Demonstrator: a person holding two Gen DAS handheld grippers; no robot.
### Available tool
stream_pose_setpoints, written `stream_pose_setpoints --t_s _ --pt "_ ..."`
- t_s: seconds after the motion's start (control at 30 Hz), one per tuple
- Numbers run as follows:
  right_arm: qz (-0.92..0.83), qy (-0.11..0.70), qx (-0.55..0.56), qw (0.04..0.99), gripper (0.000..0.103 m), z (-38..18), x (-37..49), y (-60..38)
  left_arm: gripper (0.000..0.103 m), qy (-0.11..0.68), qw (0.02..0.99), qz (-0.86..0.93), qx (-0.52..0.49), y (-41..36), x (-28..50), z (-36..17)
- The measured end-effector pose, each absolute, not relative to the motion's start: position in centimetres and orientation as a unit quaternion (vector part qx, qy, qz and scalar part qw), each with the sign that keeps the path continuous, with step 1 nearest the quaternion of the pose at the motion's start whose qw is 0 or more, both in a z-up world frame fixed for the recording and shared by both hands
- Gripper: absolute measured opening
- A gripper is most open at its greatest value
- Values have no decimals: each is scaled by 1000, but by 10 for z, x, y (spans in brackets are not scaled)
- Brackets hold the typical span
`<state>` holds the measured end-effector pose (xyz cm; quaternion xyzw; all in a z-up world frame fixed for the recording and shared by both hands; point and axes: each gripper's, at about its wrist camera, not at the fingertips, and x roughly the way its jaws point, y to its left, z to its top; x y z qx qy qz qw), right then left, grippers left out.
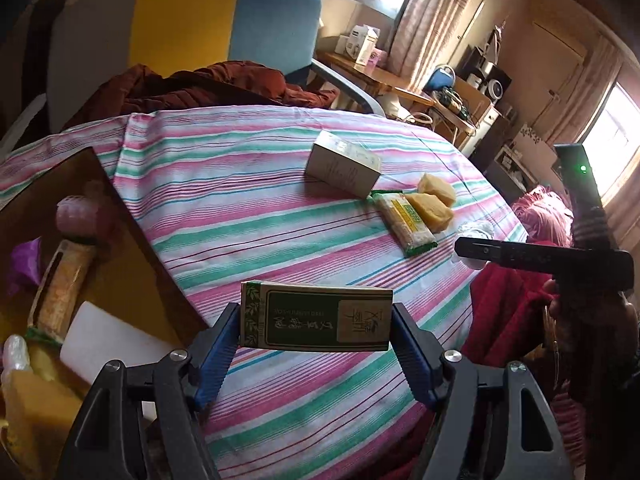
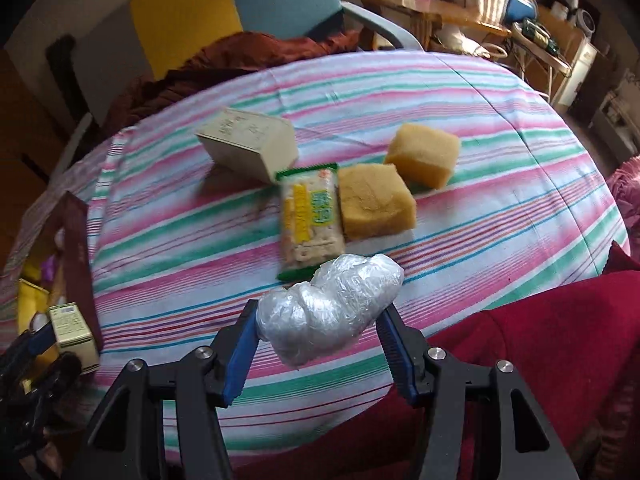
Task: Organize objects
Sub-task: 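Grasp the plastic-wrapped bundle with the right gripper, then carry the green tea box and wrapped bundle into the tray and release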
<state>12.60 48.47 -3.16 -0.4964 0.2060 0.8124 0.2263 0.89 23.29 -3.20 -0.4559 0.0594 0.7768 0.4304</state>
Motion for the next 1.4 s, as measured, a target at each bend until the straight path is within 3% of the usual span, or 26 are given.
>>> stream_pose_setpoints --t_s 0.63,0.9,1.0,1.1,1.13,1.4 --pt "877 83 -469 -60 59 -4 12 261 74 -62 262 863 -427 72 -63 8" --pt "867 65 -479 -120 59 -18 -12 216 75 -73 247 866 -428 65 -107 17" --pt "860 76 -486 -139 65 -27 -19 207 84 -92 258 854 -443 78 -125 12" --pt "854 75 -496 -139 88 -37 -21 198 85 -86 251 856 -443 81 -127 7" --pt "853 76 -498 -140 92 -39 -21 197 85 -86 251 856 -443 80 -127 6" --pt "859 91 -489 -120 97 -39 -16 207 85 -100 218 854 -462 50 -113 -11"
